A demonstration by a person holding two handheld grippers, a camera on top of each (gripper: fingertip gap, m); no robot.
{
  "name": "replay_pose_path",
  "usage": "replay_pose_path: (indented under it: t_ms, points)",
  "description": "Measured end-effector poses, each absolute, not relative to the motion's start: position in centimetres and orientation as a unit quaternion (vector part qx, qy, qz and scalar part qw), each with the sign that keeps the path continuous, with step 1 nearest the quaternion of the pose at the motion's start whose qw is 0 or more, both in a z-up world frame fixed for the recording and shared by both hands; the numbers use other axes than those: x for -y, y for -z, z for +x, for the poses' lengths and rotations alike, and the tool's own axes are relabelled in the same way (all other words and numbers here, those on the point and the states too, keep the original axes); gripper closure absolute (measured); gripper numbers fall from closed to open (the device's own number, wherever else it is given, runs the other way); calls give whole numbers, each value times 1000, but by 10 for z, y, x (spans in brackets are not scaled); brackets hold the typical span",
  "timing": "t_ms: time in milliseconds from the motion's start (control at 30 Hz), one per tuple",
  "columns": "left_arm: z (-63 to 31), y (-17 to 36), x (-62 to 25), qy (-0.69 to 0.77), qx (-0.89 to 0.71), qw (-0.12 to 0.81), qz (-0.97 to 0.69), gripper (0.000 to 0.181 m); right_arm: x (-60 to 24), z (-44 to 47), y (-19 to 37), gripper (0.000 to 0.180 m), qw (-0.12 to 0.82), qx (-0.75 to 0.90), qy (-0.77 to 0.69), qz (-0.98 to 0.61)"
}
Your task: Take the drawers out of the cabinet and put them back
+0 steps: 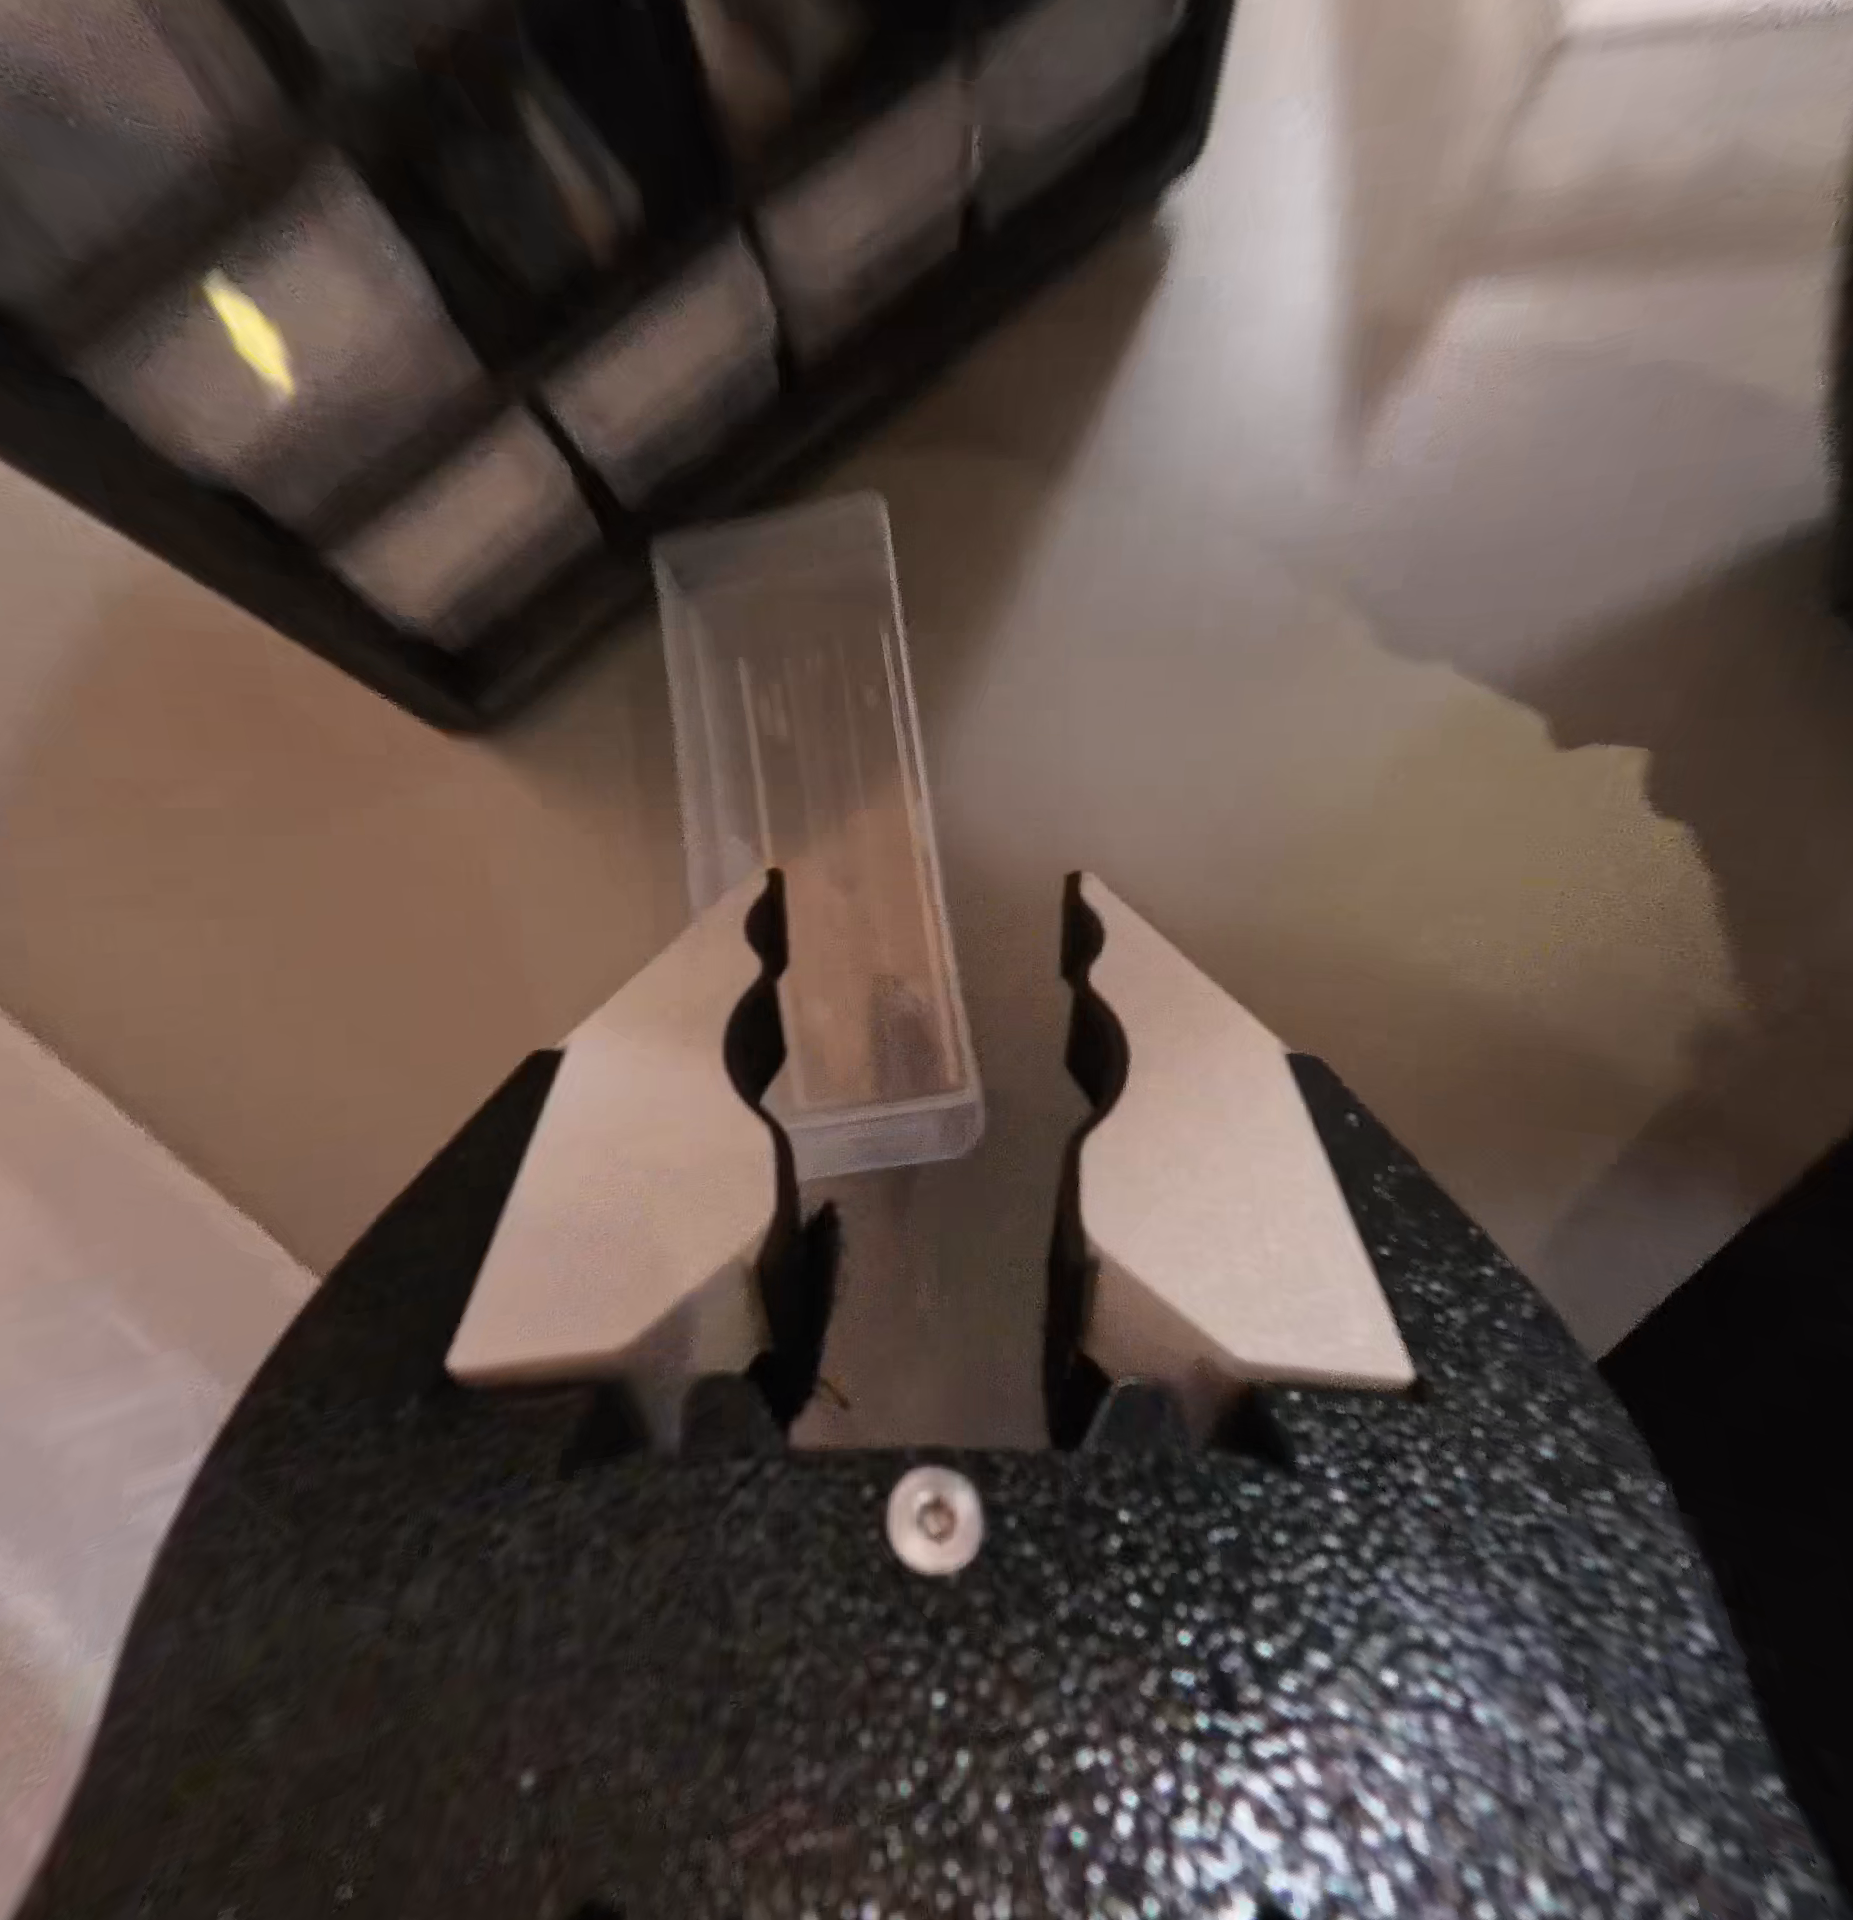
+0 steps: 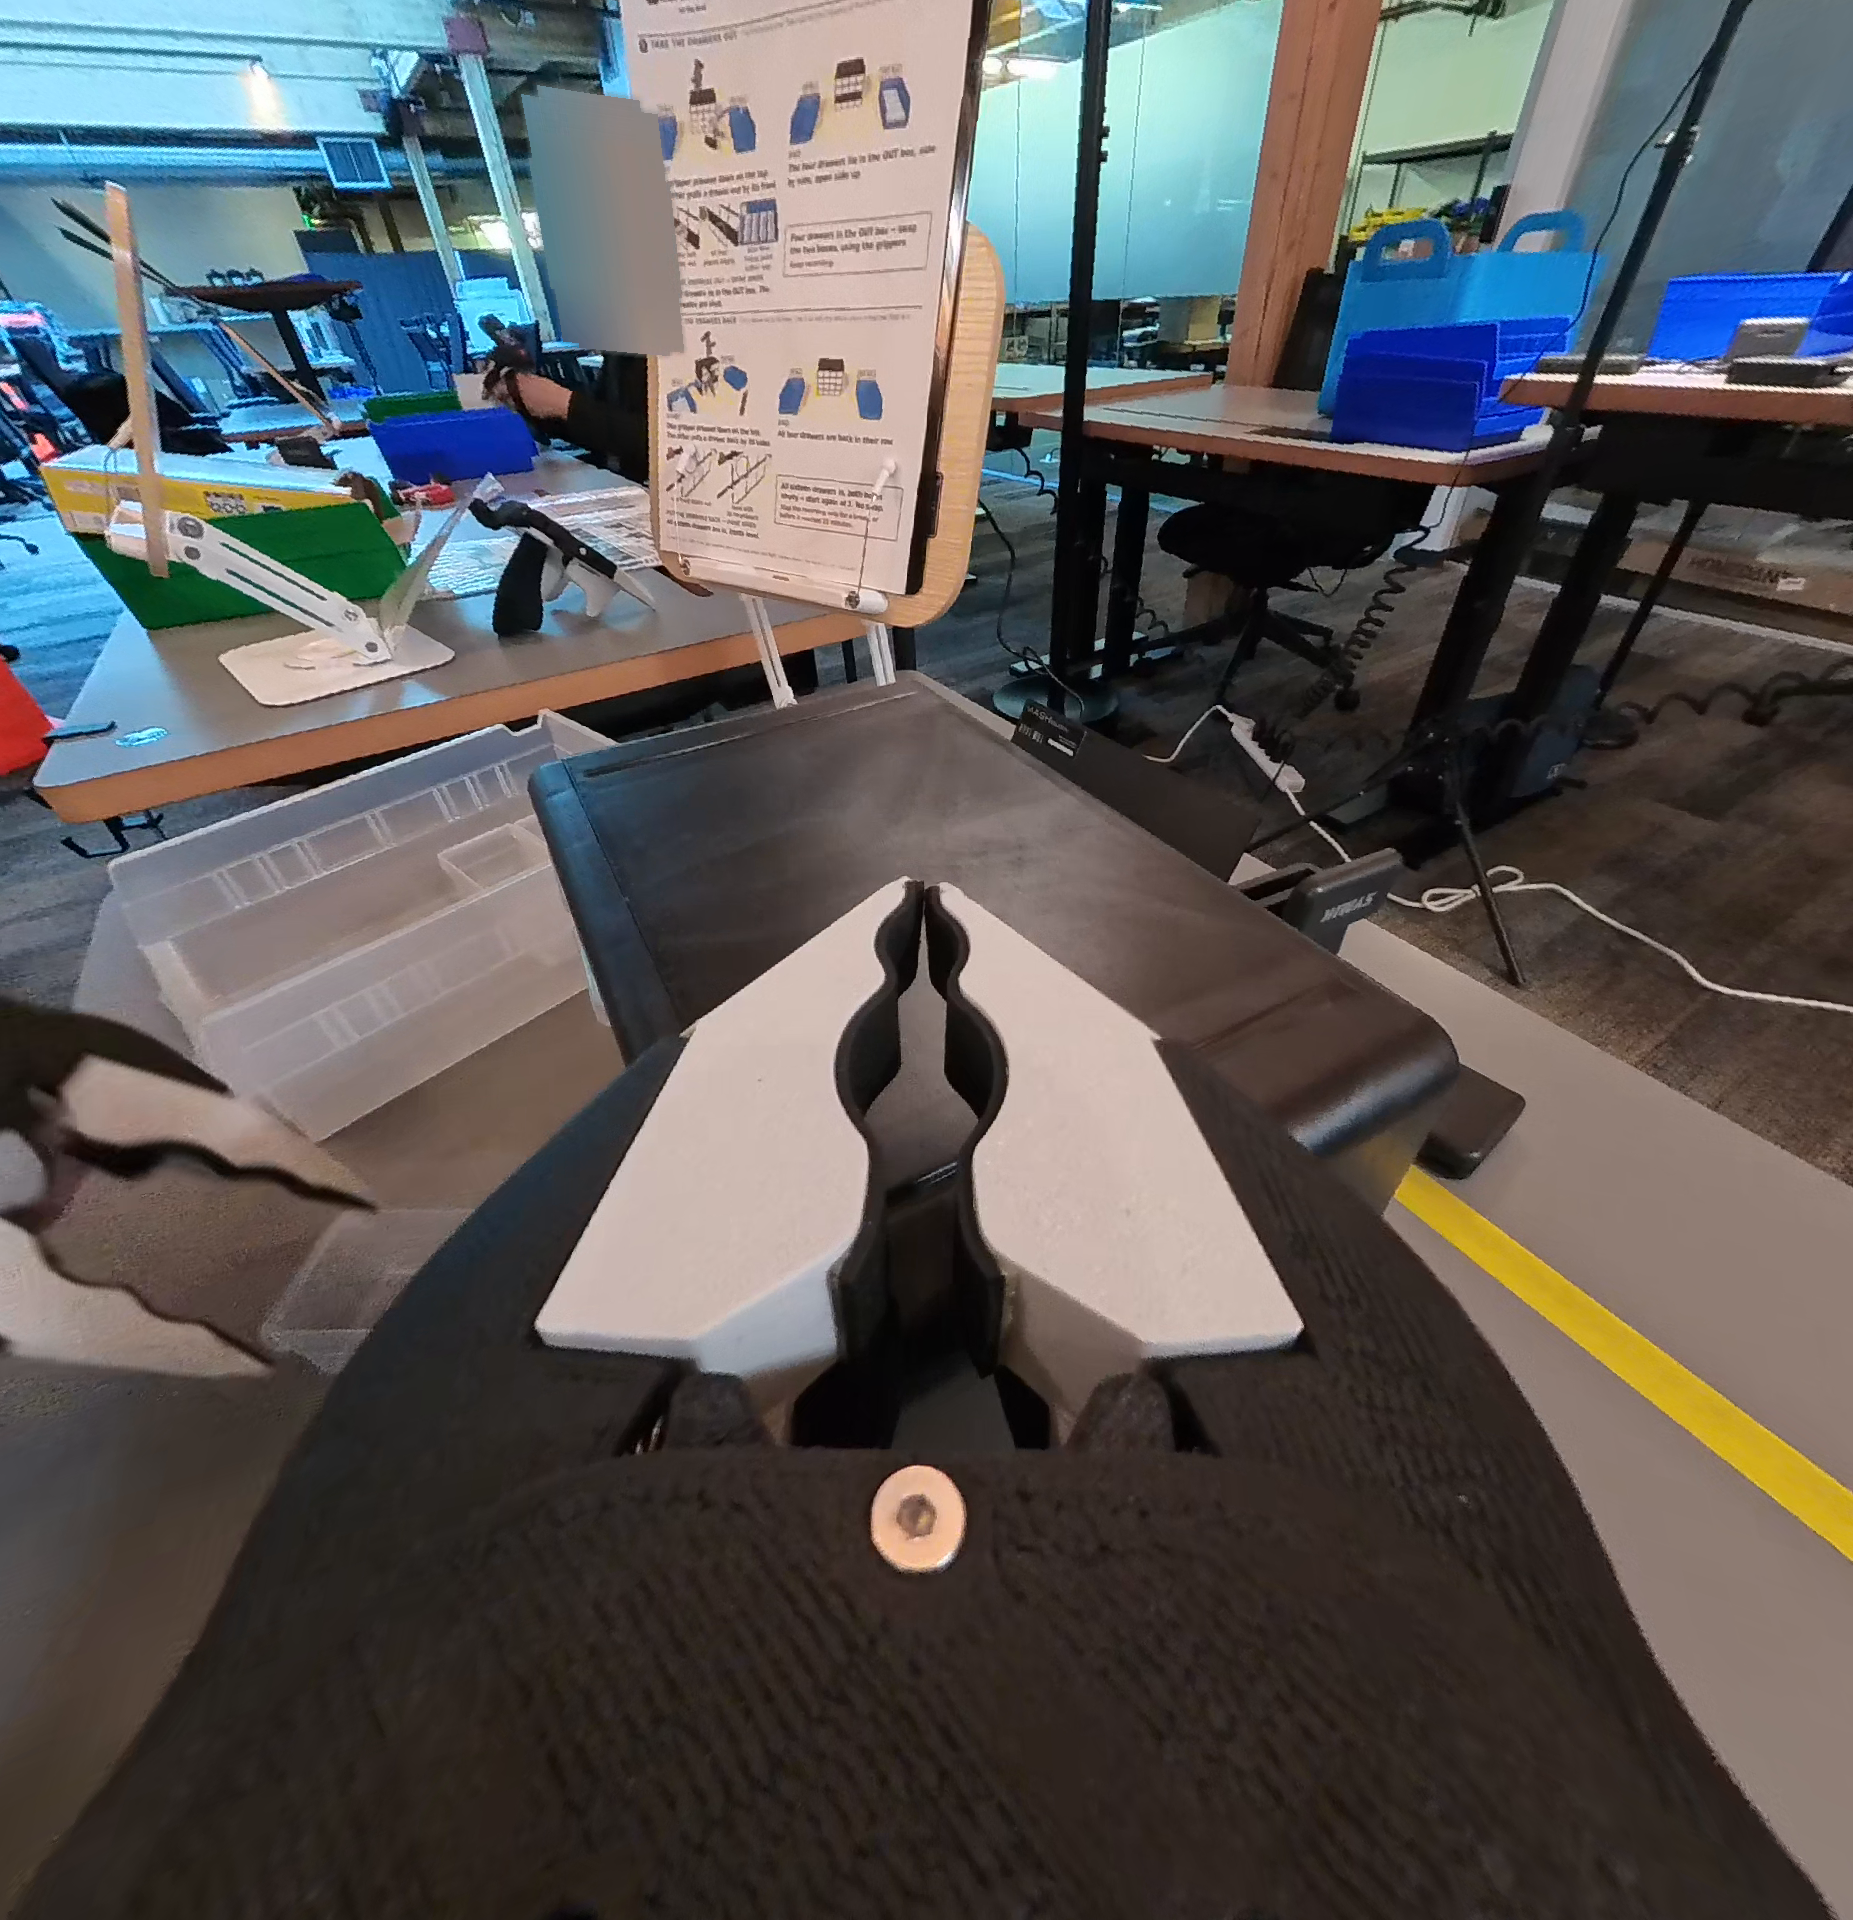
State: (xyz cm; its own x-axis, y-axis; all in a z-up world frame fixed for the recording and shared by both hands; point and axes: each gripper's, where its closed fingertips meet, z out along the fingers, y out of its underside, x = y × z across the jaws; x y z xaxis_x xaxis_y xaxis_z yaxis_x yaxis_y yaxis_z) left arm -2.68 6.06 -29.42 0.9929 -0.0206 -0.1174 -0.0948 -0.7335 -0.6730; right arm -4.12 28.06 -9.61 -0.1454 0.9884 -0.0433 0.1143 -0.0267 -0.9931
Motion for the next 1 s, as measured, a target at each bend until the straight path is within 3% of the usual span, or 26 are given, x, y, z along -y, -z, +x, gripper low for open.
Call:
replay_pose_path:
  t_ms: [67,133,233,333,433,533,667,733,1000]
  points:
    - [-29,255,-52,-71,-105,447,-886,124,-280,-41,96,180,423,555,-516,-497]
    - [-25,242,-33,-83,-212,464,-856,115,-281,-41,96,180,422,554,-518,-497]
    - [-33,275,-6,-129,-359,372,-846,111,-281,-41,96,180,420,551,-522,-497]
    - [-61,314,9,-223,-456,222,-832,121,-281,-41,96,180,421,551,-521,-498]
    - [-55,327,0,-227,-504,207,-807,117,-281,-41,96,180,421,551,-521,-498]
    - [-55,334,-8,-244,-542,200,-779,117,-281,-41,95,180,421,550,-523,-497]
    - [-61,340,-9,-262,-556,159,-773,134,-282,-42,94,180,422,546,-528,-494]
    - [-58,335,-18,-282,-555,176,-763,163,-282,-41,94,180,421,545,-531,-494]
    - [-26,282,-49,-272,-439,264,-814,164,-282,-41,94,180,420,546,-533,-491]
